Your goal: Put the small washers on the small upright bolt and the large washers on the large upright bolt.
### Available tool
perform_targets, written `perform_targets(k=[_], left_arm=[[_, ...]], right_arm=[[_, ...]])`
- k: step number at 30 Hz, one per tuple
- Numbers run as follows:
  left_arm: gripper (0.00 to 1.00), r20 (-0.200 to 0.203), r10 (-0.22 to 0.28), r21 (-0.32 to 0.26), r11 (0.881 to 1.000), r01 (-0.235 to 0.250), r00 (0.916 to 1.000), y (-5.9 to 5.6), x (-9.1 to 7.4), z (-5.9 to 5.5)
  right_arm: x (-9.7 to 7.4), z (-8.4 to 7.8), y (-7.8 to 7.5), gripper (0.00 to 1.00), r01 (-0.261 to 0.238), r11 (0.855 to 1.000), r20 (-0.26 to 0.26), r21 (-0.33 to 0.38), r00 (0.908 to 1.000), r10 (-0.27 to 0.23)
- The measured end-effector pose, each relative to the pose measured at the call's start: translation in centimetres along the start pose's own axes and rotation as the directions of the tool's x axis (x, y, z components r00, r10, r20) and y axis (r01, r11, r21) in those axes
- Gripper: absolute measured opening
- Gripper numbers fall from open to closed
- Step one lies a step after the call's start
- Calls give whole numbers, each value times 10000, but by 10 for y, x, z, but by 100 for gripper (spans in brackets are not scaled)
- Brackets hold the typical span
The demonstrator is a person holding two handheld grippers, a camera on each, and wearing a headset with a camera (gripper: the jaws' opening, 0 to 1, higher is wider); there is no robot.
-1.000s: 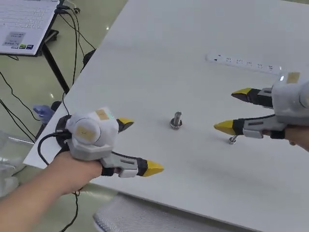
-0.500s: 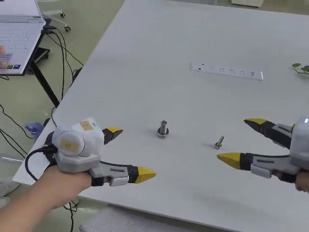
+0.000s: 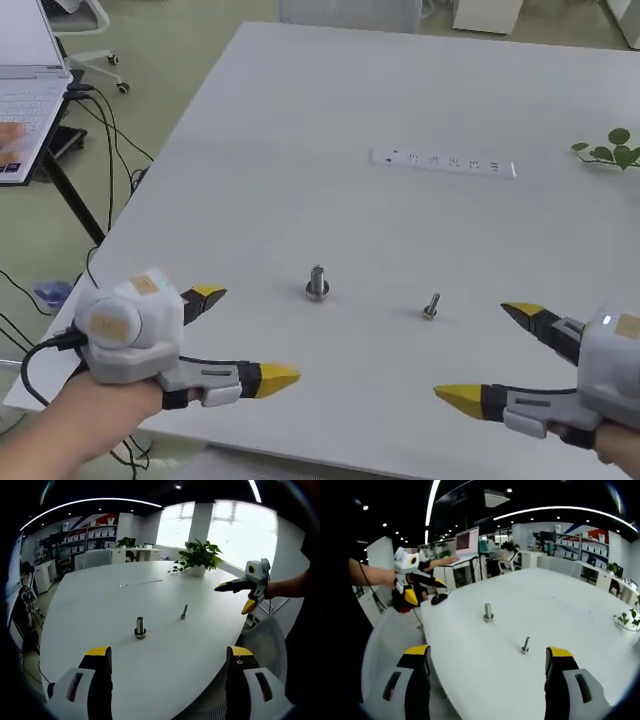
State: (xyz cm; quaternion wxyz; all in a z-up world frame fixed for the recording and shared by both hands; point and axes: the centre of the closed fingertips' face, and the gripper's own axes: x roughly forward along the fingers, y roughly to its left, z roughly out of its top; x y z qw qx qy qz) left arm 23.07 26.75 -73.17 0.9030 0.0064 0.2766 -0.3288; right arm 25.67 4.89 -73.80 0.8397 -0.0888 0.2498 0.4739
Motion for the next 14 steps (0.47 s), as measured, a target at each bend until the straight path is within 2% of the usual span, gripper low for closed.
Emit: perform_targets(k=[3,7,9,12,14], left_arm=[[96,-36,-5,-48,10000,5,10000,3,1,-5],[97,-191,-101,21,9999,102,9998,-3,3,-11],[96,-397,-11,196,9998,18,9992,-3,4,-15],[96,-320,-39,16,10000,40,9995,-2,5,-17],[97,-417,-14,30,10000,16,9991,-3,6,-20]], right_arm=[[-1,-8,-3,99,146,9999,-142,53,9998,-146],[-4,-16,0,100,118,9996,-366,244,9993,-109],[-5,-18,2,100,108,9997,-329,196,9994,-101],[-6,-21,3,100,32,9999,-259,133,9997,-29],[-7,-21,4,100,0,10000,-177,52,9998,1]])
